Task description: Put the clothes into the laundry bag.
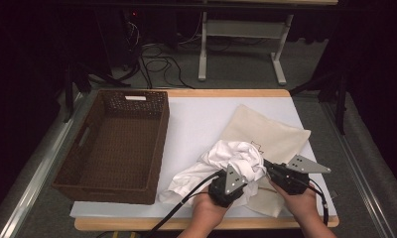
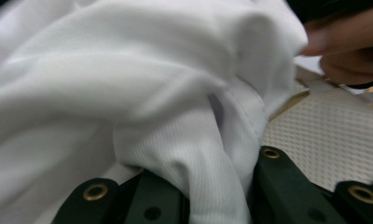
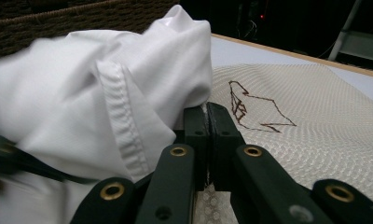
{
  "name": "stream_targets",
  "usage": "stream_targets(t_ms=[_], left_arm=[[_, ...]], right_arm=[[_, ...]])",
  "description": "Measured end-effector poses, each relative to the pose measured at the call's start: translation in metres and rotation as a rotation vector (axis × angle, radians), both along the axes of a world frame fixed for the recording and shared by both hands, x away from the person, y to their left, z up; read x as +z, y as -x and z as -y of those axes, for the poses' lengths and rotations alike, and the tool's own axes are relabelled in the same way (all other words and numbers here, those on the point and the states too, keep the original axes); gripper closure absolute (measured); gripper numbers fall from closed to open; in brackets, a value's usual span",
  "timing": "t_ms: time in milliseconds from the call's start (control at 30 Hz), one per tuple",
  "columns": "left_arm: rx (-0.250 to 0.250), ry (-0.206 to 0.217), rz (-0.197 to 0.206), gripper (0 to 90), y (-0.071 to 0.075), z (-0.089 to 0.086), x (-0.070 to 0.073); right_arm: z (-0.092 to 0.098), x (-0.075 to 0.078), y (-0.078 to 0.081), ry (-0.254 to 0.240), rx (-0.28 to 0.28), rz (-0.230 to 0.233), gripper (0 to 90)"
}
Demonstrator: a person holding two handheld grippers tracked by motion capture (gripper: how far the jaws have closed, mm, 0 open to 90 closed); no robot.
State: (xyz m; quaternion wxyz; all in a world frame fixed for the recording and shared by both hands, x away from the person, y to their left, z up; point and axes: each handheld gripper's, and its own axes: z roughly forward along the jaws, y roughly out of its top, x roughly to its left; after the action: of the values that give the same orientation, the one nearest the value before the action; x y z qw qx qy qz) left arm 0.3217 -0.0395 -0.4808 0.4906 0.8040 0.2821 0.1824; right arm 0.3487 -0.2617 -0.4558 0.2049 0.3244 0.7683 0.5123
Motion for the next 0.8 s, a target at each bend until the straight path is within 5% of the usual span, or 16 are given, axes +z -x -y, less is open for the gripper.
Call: stream_targets(t_ms=[133, 167, 433, 467, 500, 633, 800], left_arm=[[0.009, -0.029, -0.054, 80.7, -0.017, 0.012, -0.015], [0.011, -0.028, -0.093, 80.7, -0.025, 0.014, -0.022], [0.018, -0.002, -0.148, 77.0, -0.035, 0.017, -0.023], [0.011, 0.005, -0.153, 72.6, -0.034, 0.016, -0.022], [0.003, 0.009, -0.158, 56.1, -0.03, 0.013, -0.018], [0.0, -0.02, -0.149, 33.1, -0.014, 0.01, -0.01], [0.028, -0.041, -0.106, 20.1, 0.002, 0.0, -0.006]], right_arm=[[0.001, 0.001, 0.001, -0.009, 0.006, 0.0, 89.6], [0.002, 0.002, 0.001, -0.019, 0.011, 0.004, 89.6], [-0.002, 0.009, 0.009, -0.032, 0.055, 0.044, 89.6], [-0.002, 0.009, 0.009, -0.031, 0.053, 0.046, 89.6], [0.0, 0.008, 0.008, -0.036, 0.045, 0.038, 89.6], [0.001, 0.007, 0.007, -0.033, 0.039, 0.041, 89.6], [0.0, 0.007, 0.008, -0.033, 0.041, 0.039, 89.5]])
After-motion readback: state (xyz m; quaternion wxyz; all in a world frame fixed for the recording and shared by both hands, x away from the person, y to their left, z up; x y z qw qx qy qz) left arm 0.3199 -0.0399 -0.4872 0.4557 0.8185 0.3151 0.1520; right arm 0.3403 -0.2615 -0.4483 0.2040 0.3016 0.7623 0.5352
